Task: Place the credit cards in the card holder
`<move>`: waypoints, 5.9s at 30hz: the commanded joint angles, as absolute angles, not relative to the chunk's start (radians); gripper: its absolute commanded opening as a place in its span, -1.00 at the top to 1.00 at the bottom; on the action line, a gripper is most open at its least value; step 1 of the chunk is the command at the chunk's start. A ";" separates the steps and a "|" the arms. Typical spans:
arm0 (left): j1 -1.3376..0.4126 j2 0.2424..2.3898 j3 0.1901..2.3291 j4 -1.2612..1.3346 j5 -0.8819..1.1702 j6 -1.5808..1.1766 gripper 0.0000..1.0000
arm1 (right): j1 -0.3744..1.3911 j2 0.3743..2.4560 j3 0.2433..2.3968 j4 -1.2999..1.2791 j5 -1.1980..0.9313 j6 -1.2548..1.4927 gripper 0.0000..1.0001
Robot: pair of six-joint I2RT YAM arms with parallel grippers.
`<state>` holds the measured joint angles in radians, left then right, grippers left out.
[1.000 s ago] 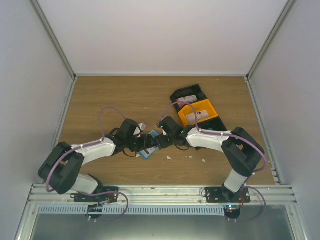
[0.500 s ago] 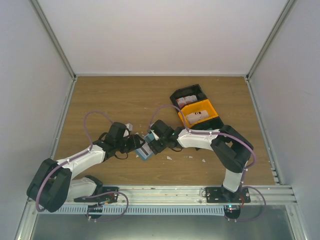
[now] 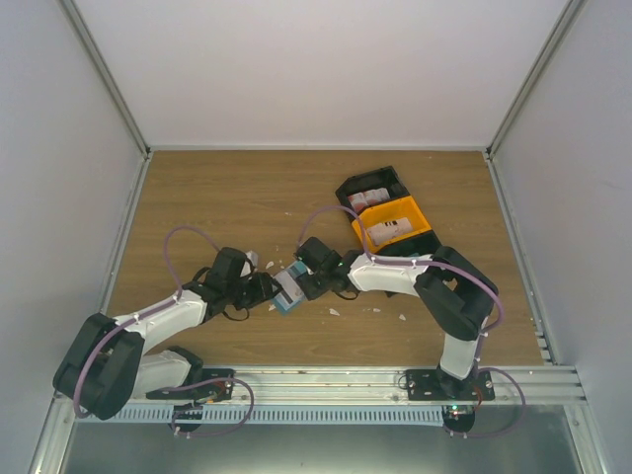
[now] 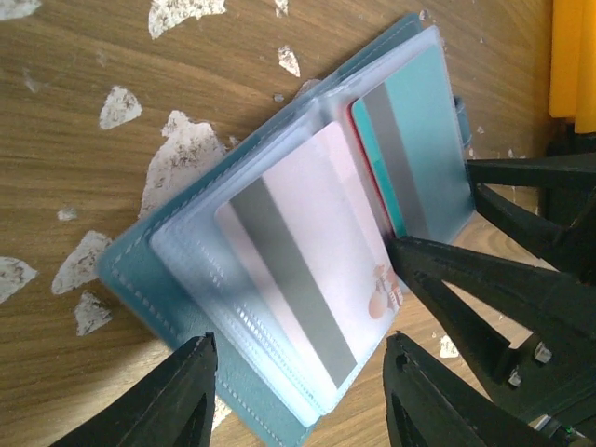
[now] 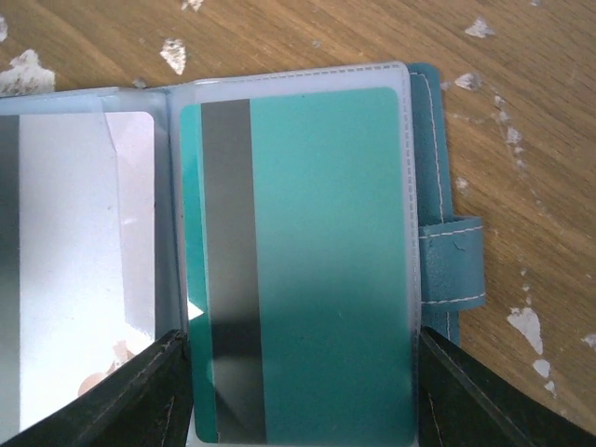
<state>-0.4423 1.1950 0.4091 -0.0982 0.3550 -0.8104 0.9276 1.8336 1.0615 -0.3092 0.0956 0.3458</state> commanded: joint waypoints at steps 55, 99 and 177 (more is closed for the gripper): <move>-0.365 1.379 0.417 0.204 0.556 -0.777 0.27 | 0.904 1.879 1.081 -0.321 0.067 0.531 0.69; -0.366 1.486 0.427 0.357 0.658 -0.791 0.29 | 0.858 1.893 1.040 -0.285 -0.038 0.562 0.94; -0.557 1.885 0.897 0.199 0.583 -0.707 0.19 | 0.431 1.440 0.794 -0.443 -0.039 0.413 -0.09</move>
